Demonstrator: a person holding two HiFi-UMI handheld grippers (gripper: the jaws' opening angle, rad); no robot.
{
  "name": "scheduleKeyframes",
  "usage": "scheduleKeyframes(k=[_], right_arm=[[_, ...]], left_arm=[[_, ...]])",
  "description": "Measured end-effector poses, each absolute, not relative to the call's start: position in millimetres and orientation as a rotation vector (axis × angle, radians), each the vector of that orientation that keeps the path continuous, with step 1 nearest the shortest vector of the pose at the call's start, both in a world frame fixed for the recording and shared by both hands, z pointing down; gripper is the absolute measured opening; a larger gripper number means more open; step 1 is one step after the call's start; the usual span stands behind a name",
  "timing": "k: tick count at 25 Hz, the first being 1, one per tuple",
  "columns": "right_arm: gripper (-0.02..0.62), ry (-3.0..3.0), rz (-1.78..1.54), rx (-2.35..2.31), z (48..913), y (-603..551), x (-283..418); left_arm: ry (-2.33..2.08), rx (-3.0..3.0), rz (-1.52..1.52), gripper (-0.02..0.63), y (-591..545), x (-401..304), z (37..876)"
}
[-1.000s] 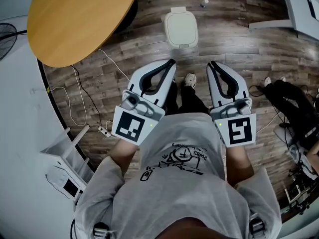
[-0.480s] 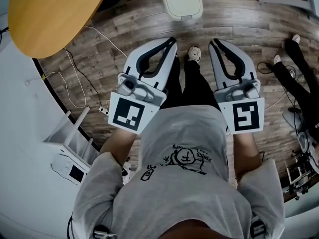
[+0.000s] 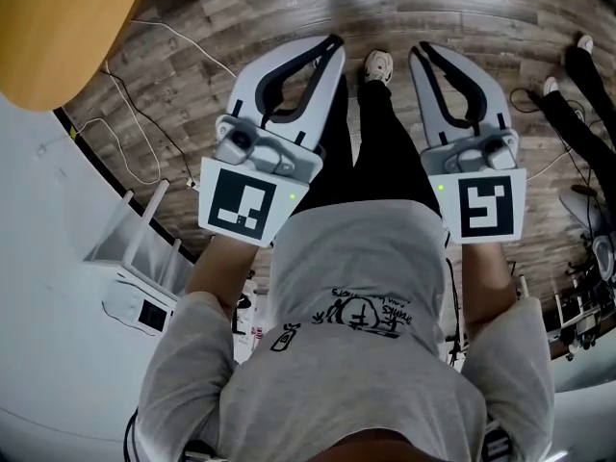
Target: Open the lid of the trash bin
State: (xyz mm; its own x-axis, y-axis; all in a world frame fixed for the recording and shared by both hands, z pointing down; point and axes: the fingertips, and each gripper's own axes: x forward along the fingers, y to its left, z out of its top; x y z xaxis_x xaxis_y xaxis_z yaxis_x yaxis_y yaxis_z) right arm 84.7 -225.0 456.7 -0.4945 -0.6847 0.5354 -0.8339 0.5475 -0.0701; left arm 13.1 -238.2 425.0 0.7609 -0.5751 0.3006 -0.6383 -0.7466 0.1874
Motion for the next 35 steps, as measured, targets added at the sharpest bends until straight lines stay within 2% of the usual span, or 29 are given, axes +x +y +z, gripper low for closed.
scheduleKeyframes(k=[13, 35], right_arm=[[0.031, -2.269, 0.437, 1.150, 543.4, -225.7, 79.9], [0.032, -2.124, 0.191, 0.916, 698.4, -234.1, 69.8]], left_arm=[[-0.894, 2.668, 0.381, 0.018, -238.9, 24.5, 510.0], [-0.845, 2.668, 0.514, 0.018, -247.0, 32.1, 650.6]])
